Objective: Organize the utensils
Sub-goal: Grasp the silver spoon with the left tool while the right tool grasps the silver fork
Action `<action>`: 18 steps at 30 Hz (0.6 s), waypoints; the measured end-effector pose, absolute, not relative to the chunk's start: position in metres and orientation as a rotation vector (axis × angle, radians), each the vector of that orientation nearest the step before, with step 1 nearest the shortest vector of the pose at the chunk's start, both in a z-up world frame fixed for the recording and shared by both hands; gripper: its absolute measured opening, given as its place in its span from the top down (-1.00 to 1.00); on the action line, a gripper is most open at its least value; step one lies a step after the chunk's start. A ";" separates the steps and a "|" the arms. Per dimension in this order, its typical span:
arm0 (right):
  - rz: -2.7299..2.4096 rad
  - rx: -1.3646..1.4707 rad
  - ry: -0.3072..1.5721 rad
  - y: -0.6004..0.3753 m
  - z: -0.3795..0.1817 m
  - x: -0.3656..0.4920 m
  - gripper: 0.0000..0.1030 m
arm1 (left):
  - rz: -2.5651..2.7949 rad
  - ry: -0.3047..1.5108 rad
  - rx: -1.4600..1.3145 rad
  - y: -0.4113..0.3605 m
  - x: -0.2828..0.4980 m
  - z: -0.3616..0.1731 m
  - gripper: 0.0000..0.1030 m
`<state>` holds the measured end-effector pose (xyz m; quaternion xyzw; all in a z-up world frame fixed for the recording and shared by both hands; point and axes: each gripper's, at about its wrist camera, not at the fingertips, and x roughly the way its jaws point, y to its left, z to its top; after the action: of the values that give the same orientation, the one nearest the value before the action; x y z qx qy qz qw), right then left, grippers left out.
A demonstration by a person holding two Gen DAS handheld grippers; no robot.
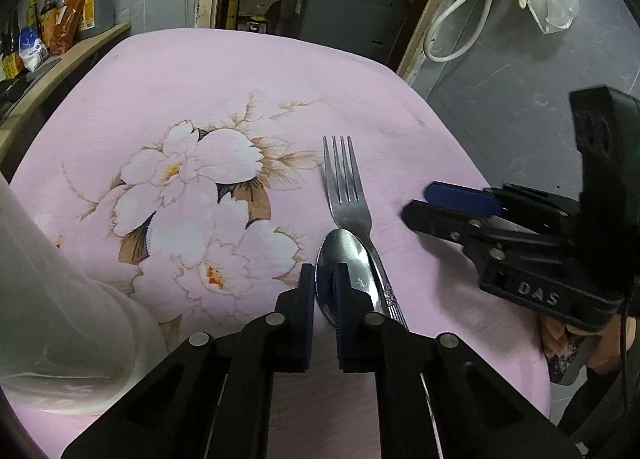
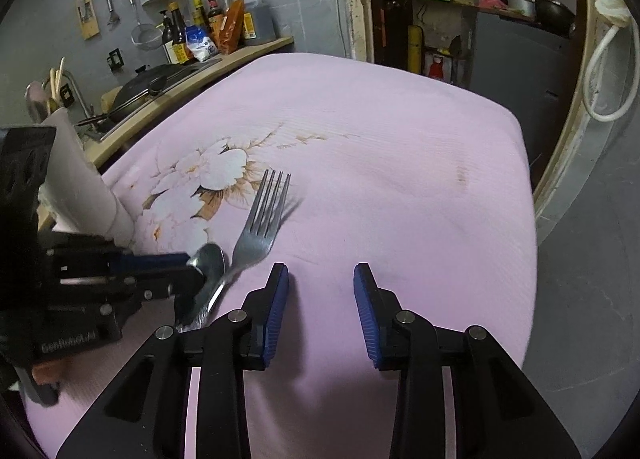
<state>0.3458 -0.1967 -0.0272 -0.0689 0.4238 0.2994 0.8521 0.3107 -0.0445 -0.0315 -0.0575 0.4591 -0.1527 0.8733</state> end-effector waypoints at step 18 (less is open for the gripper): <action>0.730 -0.037 0.993 -0.167 -0.034 0.383 0.51 | -0.233 0.921 -0.130 -0.039 0.287 -0.026 0.96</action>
<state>0.3831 -0.1666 -0.0338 -0.0172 0.4657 0.3422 0.8159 0.2866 -0.0387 -0.0256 -0.0627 0.4430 -0.1119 0.8873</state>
